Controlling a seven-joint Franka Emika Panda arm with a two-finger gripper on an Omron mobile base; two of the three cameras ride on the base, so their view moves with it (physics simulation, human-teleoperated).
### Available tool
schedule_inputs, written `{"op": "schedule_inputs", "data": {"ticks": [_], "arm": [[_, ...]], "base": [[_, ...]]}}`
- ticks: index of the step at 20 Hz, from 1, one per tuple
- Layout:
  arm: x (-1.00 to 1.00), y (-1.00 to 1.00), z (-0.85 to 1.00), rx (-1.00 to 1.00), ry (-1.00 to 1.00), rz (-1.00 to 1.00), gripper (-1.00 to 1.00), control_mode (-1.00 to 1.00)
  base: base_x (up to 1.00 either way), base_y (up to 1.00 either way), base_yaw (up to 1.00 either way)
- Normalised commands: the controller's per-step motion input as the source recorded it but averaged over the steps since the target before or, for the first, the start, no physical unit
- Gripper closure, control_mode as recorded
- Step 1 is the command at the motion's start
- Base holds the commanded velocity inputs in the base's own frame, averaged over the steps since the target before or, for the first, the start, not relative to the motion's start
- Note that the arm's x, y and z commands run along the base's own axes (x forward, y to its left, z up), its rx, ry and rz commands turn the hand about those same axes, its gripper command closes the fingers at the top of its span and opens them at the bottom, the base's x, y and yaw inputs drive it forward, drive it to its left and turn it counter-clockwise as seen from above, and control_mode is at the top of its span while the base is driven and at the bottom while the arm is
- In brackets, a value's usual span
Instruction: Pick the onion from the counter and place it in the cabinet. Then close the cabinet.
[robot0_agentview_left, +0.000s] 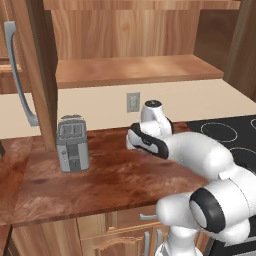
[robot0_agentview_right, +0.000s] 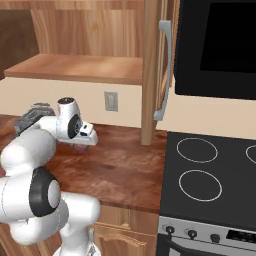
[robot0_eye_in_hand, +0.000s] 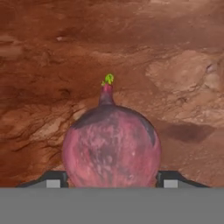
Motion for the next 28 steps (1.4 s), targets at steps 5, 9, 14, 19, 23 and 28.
{"op": "schedule_inputs", "data": {"ticks": [5, 9, 14, 19, 23, 28], "arm": [[-0.62, 0.00, 1.00, -0.12, -0.29, 0.00, 1.00, -1.00], [-0.52, 0.00, 1.00, -0.13, -0.31, 0.00, 1.00, -1.00], [-0.36, 0.00, 1.00, -0.08, -0.23, 0.00, 1.00, -1.00], [-0.22, -0.04, 1.00, 0.00, -0.10, 0.00, 1.00, -1.00], [-0.08, -0.17, 1.00, 0.00, 0.00, 0.00, 1.00, -1.00], [0.00, -0.07, 1.00, 0.01, 0.00, 0.00, 1.00, -1.00]], "base": [[0.00, 0.00, 0.00], [0.00, 0.00, 0.00], [0.00, 0.00, 0.00], [0.00, 0.00, 0.00], [0.00, 0.00, 0.00], [0.00, 0.00, 0.00]]}}
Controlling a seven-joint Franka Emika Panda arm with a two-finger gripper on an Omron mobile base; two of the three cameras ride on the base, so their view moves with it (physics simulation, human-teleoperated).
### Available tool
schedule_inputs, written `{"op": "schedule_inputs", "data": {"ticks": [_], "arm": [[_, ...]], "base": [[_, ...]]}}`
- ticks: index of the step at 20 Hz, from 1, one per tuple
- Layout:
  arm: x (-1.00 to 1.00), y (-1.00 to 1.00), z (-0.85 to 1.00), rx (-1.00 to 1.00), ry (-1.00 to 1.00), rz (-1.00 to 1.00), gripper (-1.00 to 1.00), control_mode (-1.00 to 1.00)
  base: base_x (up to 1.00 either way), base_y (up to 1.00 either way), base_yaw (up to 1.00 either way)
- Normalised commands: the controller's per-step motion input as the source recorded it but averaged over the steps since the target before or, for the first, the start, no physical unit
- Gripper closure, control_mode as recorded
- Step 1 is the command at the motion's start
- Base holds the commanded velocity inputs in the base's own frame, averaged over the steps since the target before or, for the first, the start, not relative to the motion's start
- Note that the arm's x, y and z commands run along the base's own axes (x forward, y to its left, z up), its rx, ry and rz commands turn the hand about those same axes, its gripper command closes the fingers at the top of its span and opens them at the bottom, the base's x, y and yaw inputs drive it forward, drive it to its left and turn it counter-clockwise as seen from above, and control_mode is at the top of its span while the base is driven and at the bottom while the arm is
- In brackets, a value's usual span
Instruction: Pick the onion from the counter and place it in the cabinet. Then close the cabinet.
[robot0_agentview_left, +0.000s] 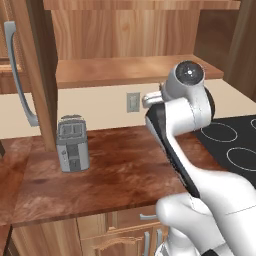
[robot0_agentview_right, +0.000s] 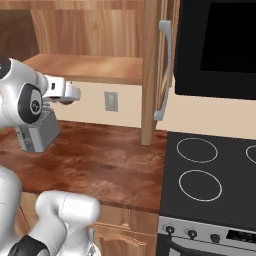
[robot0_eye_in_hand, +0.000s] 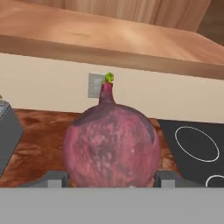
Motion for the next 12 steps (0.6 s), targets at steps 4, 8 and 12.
{"op": "schedule_inputs", "data": {"ticks": [4, 8, 12], "arm": [[0.20, 0.00, 1.00, 0.00, 0.00, 0.00, 1.00, -1.00], [0.79, 0.00, 0.66, 0.00, 0.00, 0.00, 1.00, -1.00], [1.00, 0.00, 0.05, 0.00, 0.00, 0.00, 1.00, -1.00]], "base": [[0.00, 0.00, 0.00], [0.00, 0.00, 0.00], [0.00, 0.00, 0.00]]}}
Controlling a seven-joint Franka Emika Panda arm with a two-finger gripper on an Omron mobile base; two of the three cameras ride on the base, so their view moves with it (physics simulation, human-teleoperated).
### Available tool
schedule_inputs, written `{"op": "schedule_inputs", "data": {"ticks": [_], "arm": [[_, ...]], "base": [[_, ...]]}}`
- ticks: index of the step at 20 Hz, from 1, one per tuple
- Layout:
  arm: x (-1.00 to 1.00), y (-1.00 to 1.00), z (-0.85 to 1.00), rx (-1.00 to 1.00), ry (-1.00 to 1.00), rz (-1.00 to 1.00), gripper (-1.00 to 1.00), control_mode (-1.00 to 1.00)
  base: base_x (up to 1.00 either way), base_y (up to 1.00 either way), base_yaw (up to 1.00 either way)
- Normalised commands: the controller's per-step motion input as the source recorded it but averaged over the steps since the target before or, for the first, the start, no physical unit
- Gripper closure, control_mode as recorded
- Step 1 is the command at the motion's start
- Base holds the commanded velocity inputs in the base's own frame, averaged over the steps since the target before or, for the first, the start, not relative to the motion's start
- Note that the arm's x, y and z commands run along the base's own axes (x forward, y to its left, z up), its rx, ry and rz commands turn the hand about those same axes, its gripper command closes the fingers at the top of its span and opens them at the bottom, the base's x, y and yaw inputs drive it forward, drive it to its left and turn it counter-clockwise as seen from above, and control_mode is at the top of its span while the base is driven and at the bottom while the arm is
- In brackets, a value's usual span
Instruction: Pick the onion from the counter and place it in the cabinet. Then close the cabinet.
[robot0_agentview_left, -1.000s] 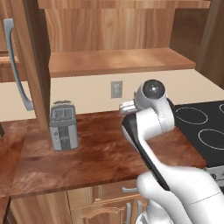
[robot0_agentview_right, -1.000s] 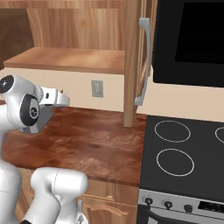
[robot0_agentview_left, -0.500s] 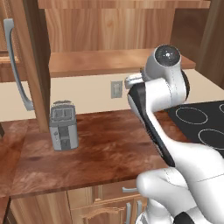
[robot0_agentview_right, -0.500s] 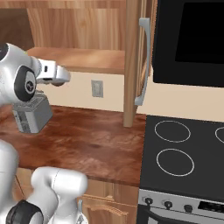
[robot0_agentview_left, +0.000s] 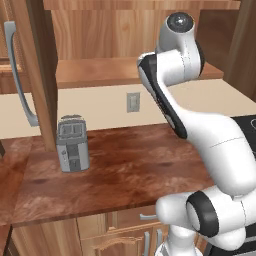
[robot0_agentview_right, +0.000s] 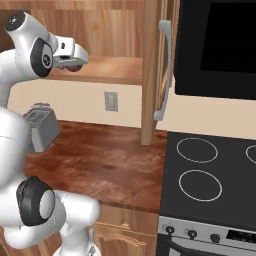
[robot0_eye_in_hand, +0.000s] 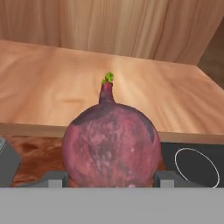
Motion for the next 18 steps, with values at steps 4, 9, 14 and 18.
{"op": "schedule_inputs", "data": {"ticks": [4, 9, 14, 18], "arm": [[1.00, -0.03, -0.36, 0.00, 0.00, 0.01, 1.00, -1.00], [0.99, 0.00, -0.36, 0.00, 0.00, 0.02, 1.00, -1.00], [0.63, 0.00, -0.18, 0.02, 0.00, 0.03, 1.00, -1.00], [0.13, 0.00, -0.11, 0.01, -0.01, 0.01, -1.00, -1.00]], "base": [[0.00, 0.00, 0.00], [0.00, 0.00, 0.00], [0.00, 0.00, 0.00], [0.00, 0.00, 0.00]]}}
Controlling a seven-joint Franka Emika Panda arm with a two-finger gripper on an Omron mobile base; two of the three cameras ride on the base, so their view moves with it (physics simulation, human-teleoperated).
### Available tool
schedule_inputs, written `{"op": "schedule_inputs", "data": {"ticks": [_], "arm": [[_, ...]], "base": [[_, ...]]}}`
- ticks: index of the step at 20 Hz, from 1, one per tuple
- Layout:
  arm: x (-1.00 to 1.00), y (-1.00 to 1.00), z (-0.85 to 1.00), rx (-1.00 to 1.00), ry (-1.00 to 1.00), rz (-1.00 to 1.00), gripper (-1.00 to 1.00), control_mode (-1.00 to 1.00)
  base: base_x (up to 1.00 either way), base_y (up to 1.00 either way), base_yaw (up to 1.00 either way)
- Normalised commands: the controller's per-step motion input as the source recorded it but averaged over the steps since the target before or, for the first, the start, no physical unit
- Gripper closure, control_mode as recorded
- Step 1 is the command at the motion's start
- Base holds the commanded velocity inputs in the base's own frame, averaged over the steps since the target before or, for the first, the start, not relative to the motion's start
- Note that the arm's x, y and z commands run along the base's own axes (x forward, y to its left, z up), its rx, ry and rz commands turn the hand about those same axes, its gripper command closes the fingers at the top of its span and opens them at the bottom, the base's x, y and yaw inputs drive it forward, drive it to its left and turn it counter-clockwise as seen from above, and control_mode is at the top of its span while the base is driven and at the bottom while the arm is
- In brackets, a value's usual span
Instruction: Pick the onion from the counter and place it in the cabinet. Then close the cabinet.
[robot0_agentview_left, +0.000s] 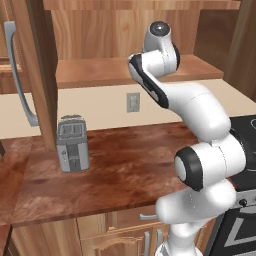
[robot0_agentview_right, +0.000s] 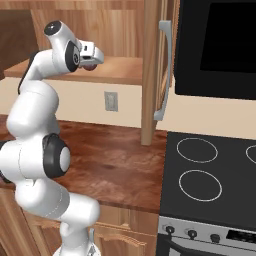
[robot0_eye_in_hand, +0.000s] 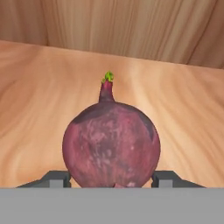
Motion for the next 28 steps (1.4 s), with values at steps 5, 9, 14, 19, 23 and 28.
{"op": "schedule_inputs", "data": {"ticks": [5, 9, 14, 19, 23, 28], "arm": [[-0.06, 0.00, 0.00, 0.01, -0.08, 0.00, -1.00, -1.00], [-0.44, 0.00, 0.00, 0.00, -0.14, 0.00, -1.00, -1.00], [-0.93, 0.07, 0.00, 0.00, -0.21, 0.00, -1.00, -1.00], [-1.00, 0.45, -0.02, 0.00, -0.14, 0.09, -1.00, -1.00], [-1.00, 0.61, -0.28, 0.00, 0.00, 0.25, -1.00, -1.00], [-0.97, 0.92, -0.87, -0.11, 0.00, 0.25, -1.00, -1.00]], "base": [[0.00, 0.00, 0.00], [0.00, 0.00, 0.00], [0.00, 0.00, 0.00], [0.00, 0.00, 0.00], [0.00, 0.00, 0.00], [0.00, 0.00, 0.00]]}}
